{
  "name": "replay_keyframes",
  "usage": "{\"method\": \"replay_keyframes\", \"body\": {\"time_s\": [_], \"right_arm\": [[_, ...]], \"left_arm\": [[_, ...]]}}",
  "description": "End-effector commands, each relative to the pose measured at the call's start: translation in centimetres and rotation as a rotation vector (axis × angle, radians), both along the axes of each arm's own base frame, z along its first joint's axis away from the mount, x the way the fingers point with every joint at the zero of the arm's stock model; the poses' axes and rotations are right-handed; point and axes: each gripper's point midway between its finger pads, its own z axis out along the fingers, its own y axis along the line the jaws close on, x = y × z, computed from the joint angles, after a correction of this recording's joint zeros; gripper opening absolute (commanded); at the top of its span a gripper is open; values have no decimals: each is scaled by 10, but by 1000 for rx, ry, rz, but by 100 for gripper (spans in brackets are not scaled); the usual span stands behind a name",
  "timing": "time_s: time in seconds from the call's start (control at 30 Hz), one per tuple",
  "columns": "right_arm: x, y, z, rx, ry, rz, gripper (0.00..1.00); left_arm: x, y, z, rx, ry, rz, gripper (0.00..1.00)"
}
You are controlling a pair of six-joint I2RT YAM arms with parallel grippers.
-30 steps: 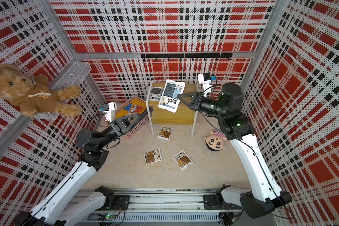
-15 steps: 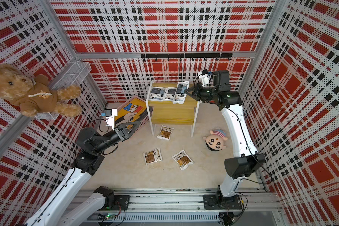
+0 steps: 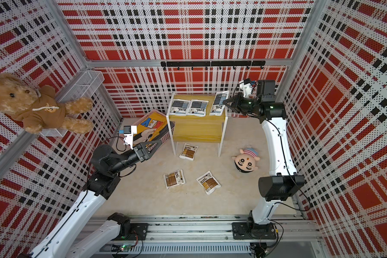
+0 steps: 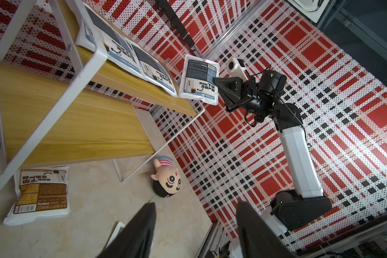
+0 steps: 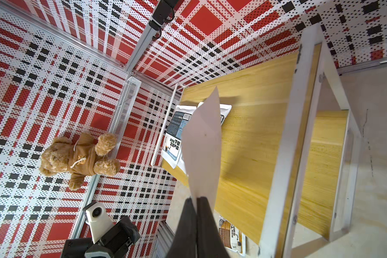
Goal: Place the bagged coffee beans on the shelf by color
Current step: Place the bagged coffee beans on the shelf.
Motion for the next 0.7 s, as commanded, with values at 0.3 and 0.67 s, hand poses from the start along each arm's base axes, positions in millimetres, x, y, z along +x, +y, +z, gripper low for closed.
{"method": "replay_keyframes", "body": {"time_s": [0.3,0.67], "right_arm": [[23,-2,-9,-6,-2,13,0],[28,-2,-10,0,-4,21,20]], "left_arm": [[1,4,-5,14,-14,-1,63],[2,6,-9,18,-3,1,64]]}}
